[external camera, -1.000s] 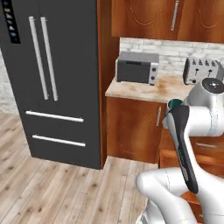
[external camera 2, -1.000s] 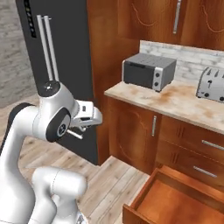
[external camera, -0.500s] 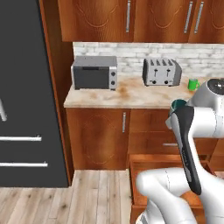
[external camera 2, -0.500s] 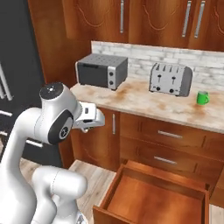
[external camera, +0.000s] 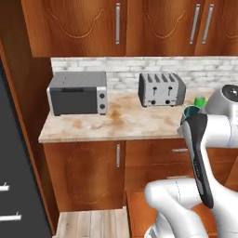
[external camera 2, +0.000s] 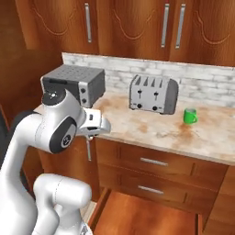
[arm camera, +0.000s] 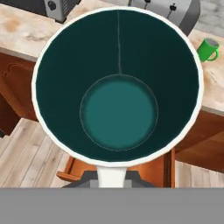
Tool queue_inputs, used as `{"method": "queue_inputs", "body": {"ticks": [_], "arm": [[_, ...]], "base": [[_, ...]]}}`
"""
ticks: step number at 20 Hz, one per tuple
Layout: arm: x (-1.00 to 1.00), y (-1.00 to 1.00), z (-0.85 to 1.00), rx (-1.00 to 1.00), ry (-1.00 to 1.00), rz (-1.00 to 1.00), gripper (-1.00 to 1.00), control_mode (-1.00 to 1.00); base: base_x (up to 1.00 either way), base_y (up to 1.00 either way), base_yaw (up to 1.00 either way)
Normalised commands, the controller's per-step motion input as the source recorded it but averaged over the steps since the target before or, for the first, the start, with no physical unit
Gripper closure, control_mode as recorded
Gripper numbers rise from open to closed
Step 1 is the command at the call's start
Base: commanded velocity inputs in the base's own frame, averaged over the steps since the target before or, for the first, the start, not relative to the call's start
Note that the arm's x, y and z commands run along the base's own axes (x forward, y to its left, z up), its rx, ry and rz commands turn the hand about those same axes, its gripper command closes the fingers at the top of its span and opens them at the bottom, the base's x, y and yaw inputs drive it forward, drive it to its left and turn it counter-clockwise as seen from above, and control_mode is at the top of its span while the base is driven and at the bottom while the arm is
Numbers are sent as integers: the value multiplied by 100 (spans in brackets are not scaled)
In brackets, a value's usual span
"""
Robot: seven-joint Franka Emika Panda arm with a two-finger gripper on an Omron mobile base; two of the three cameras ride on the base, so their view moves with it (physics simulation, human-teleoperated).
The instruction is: Clear the mugs and bowl far away from the sink.
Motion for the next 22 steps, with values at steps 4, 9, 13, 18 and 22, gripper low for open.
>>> {"method": "queue_inputs", "body": {"ticks": [4, 9, 13, 18, 22], "arm": [[0, 0, 0, 0, 0, 0, 100, 100], [0, 0, 0, 0, 0, 0, 100, 100], [0, 0, 0, 0, 0, 0, 100, 100], [0, 0, 0, 0, 0, 0, 100, 100], [0, 0, 0, 0, 0, 0, 100, 100]], "base": [[100, -63, -4], [75, -60, -4], [-22, -91, -27], [-55, -59, -60], [1, -36, -73]]}}
